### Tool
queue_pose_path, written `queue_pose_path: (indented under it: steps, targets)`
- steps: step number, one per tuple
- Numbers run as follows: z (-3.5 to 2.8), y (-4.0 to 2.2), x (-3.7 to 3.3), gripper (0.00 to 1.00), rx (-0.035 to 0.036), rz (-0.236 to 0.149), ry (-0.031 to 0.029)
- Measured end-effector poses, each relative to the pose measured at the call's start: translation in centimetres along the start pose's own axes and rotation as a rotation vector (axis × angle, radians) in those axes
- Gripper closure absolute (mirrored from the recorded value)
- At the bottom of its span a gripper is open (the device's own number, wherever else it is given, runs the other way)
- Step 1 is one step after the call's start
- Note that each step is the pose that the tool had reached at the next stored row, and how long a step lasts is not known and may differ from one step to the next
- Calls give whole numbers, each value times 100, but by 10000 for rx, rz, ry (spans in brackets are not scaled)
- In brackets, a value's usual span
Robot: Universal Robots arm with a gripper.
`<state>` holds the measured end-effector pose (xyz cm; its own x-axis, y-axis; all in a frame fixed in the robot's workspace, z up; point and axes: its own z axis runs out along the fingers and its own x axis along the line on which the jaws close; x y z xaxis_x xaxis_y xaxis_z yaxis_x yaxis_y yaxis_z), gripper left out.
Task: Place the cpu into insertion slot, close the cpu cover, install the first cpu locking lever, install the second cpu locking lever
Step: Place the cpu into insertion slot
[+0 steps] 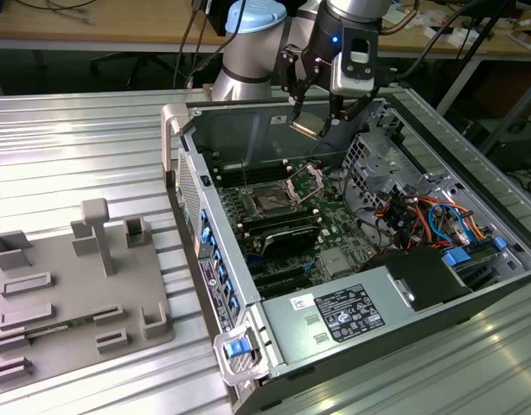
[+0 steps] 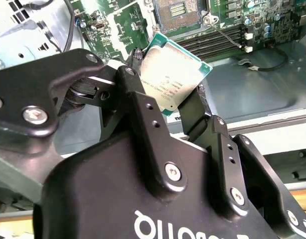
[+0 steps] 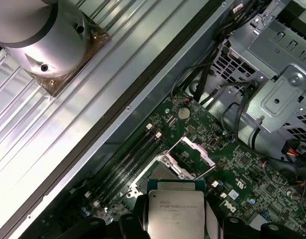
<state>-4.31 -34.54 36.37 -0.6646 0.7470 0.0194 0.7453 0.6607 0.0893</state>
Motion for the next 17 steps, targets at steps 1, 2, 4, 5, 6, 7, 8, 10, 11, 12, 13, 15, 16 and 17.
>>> queue_pose_path:
  steps: [1, 2, 4, 5, 6, 7, 8, 10, 11, 12, 13, 15, 16, 17]
  targets:
    - [0, 0, 0, 45, 0, 35, -3]
    - [0, 0, 0, 45, 0, 47, -4]
    - [0, 0, 0, 45, -1, 54, -5]
    - [0, 0, 0, 45, -1, 56, -5]
    - [0, 0, 0, 45, -1, 56, -5]
    - [0, 0, 0, 45, 0, 56, -6]
    - [0, 0, 0, 45, -1, 57, -5]
    - [0, 0, 0, 45, -1, 57, -5]
    - [0, 0, 0, 45, -1, 57, -5]
    - [0, 0, 0, 45, -1, 58, -5]
    - [0, 0, 0, 45, -1, 60, -6]
    - [0, 0, 0, 45, -2, 86, -8]
    - [0, 0, 0, 45, -2, 112, -10]
    - [0, 0, 0, 45, -3, 169, -15]
